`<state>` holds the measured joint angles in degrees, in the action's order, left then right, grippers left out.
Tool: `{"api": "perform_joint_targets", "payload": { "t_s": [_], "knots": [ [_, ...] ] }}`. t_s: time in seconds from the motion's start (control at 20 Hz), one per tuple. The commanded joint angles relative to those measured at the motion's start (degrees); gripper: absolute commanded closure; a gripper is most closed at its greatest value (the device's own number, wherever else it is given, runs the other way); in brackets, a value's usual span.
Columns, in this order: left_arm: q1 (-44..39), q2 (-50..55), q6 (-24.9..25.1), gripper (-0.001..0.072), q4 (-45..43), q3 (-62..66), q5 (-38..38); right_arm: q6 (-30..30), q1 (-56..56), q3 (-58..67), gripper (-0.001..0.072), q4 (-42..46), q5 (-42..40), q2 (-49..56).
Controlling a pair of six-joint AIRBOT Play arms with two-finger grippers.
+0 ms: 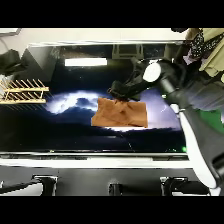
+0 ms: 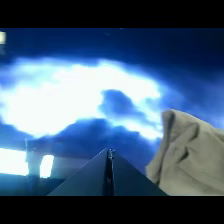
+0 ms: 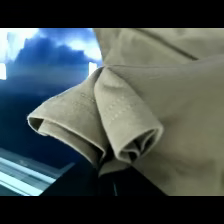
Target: Fold the clothes and pants, and hang the long-sleeved shirts on hangers.
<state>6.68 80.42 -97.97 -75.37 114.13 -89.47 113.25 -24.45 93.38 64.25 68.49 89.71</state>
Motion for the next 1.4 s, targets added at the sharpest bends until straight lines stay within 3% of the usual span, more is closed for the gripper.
{"api": "perform_joint_targets", "payload": {
  "t_s": [0.0,0.35,0.45,0.5,0.6,0.65,0.8,1.05,1.15,1.35],
  "knots": [
    [3.7,-1.6,-0.2,0.0694,-1.2,-0.6,-0.9,1.4,-3.4,0.0,0.0682,-0.1,-6.0,6.1],
    [3.6,-1.6,-0.2,0.0694,0.7,-6.0,-0.3,1.4,-3.4,0.0,0.0679,-1.9,-9.0,10.7],
    [3.6,-1.5,-0.2,0.0694,1.5,-6.7,-0.1,1.2,-3.5,0.0,0.0619,-3.5,-9.9,10.7],
    [3.6,-1.5,-0.2,0.0694,1.7,-6.7,0.1,0.5,-3.5,0.0,0.0559,-5.4,-10.2,10.7],
    [3.6,-1.5,-0.2,0.0694,1.7,-6.7,0.4,-2.8,-3.5,0.0,0.0311,-12.0,-10.5,10.7],
    [3.6,-1.5,-0.2,0.0694,1.7,-6.7,0.4,-6.0,-3.4,0.1,0.0292,-16.4,-10.2,10.6],
    [3.6,-1.5,-0.2,0.0694,1.7,-6.7,0.4,-10.3,-2.5,0.1,0.0291,-21.9,-8.3,8.3],
    [3.6,-1.5,-0.2,0.0694,1.7,-6.7,0.4,-12.4,10.7,0.1,0.0283,-9.3,1.8,0.7],
    [3.6,-1.6,-0.2,0.0694,1.7,-6.7,0.4,-17.8,18.3,0.0,0.0217,-6.9,8.3,-0.2],
    [3.6,-1.5,-0.2,0.0694,1.7,-6.7,0.4,-26.5,31.3,-5.7,0.0213,-8.2,9.5,-0.2]
  ]
}}
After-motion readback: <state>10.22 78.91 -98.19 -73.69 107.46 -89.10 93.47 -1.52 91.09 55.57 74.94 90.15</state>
